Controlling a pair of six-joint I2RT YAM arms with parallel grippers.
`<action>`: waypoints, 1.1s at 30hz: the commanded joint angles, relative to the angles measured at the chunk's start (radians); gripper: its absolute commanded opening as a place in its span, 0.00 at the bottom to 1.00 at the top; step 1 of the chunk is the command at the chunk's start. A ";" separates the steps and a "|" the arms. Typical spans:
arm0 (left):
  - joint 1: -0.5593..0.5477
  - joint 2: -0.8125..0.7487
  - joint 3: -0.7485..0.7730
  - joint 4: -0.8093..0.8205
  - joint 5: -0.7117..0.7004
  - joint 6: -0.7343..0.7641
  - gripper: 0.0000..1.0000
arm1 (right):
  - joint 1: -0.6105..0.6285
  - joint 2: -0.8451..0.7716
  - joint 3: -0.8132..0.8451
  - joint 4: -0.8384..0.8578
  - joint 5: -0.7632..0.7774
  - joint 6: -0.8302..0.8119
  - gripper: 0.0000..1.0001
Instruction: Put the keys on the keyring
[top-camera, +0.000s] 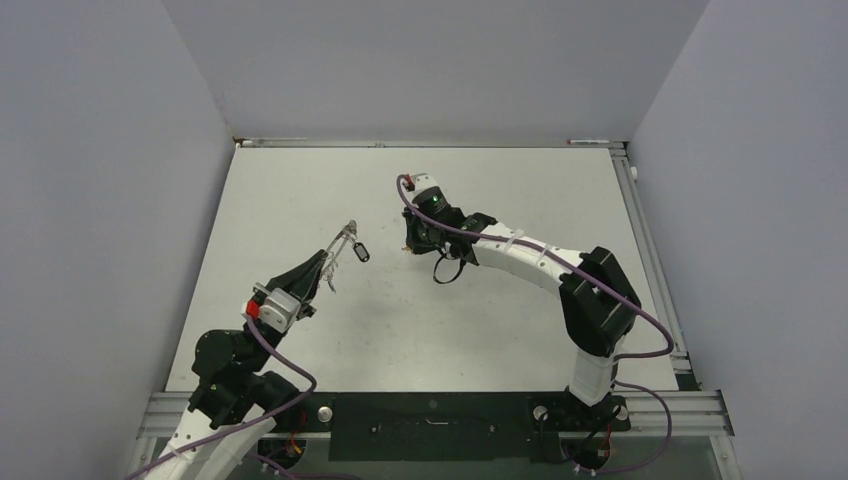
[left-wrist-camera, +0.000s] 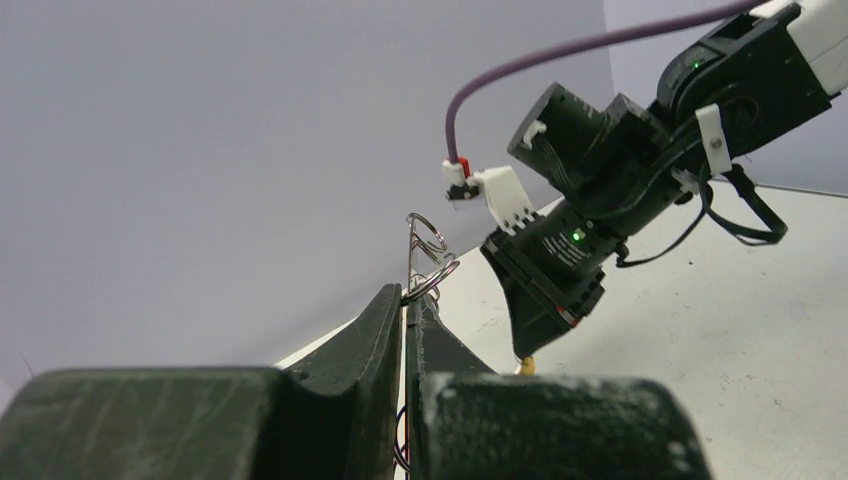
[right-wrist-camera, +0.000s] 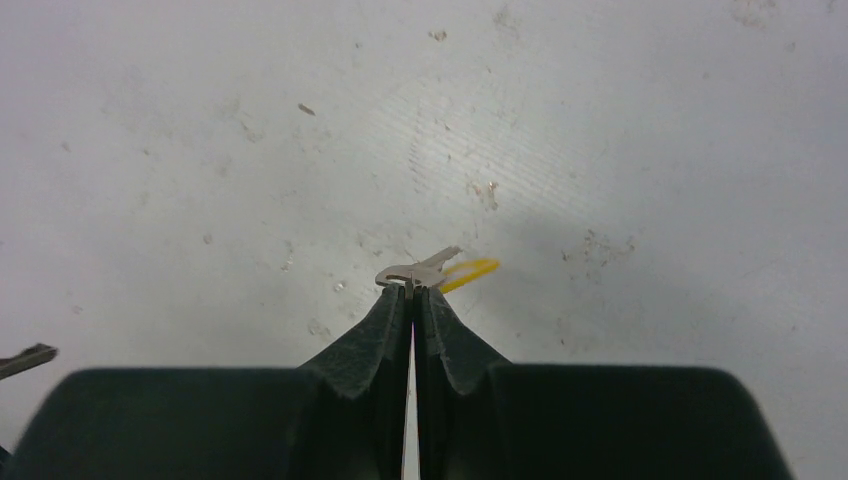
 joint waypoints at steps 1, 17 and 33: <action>0.002 0.011 0.020 0.057 0.019 -0.006 0.00 | 0.001 -0.007 -0.078 0.031 0.002 -0.004 0.05; -0.016 0.016 0.019 0.065 0.058 -0.016 0.00 | -0.011 -0.118 -0.179 0.019 -0.021 -0.021 0.05; -0.153 0.077 0.016 0.074 0.136 -0.021 0.00 | -0.011 -0.274 -0.469 0.154 -0.031 0.076 0.05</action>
